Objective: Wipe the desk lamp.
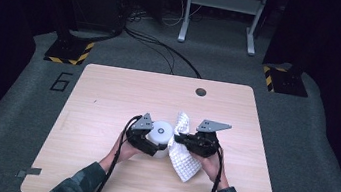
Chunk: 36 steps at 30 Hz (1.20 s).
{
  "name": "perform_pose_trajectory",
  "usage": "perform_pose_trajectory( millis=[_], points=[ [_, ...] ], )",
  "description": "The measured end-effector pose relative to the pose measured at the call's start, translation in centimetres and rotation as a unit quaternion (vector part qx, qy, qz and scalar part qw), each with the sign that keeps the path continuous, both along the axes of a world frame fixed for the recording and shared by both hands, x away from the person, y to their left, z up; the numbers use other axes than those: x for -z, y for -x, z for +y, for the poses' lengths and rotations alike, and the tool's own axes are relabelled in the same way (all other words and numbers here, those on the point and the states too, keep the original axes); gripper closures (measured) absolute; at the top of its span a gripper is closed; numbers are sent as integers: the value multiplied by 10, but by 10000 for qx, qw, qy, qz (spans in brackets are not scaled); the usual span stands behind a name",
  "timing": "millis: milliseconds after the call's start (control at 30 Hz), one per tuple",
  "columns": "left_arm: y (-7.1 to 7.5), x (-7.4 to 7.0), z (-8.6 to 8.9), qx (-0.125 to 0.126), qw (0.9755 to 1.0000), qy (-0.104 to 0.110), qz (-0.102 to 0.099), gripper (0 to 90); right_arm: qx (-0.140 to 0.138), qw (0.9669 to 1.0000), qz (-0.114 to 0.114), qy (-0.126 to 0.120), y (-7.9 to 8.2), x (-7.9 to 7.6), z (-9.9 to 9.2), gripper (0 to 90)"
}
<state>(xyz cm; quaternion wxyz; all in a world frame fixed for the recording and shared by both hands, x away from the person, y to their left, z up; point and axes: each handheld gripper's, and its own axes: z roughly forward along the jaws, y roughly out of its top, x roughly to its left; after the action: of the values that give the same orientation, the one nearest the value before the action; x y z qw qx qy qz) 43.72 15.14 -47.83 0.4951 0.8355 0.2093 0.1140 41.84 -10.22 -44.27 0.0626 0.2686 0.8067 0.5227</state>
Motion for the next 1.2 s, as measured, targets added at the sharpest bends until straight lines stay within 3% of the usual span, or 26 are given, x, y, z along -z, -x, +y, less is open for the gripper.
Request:
perform_pose_trajectory(
  millis=[233,367,533,767,800,967,1100,1200],
  points=[
    [0,0,0,3,10000,-8,-2,87,-84,9995,159,253,2,14,4,849],
    [0,0,0,4,10000,-20,-9,87,-198,9981,311,492,1,29,7,849],
    [0,0,0,1,10000,-16,-3,87,-353,9936,561,913,1,47,17,849],
    [0,0,0,-2,10000,-13,-2,87,-422,9887,704,1254,-1,60,23,849],
    [0,0,0,0,10000,-14,-2,88,-355,9873,823,1314,-1,62,25,849],
    [0,0,0,-7,10000,-6,9,87,-381,9881,761,1278,-2,62,24,848],
    [0,0,0,-9,10000,3,27,88,-288,9907,754,1092,-2,58,20,848],
    [0,0,0,-10,10000,0,26,87,-179,9952,671,694,-4,46,11,848]
  ],
)
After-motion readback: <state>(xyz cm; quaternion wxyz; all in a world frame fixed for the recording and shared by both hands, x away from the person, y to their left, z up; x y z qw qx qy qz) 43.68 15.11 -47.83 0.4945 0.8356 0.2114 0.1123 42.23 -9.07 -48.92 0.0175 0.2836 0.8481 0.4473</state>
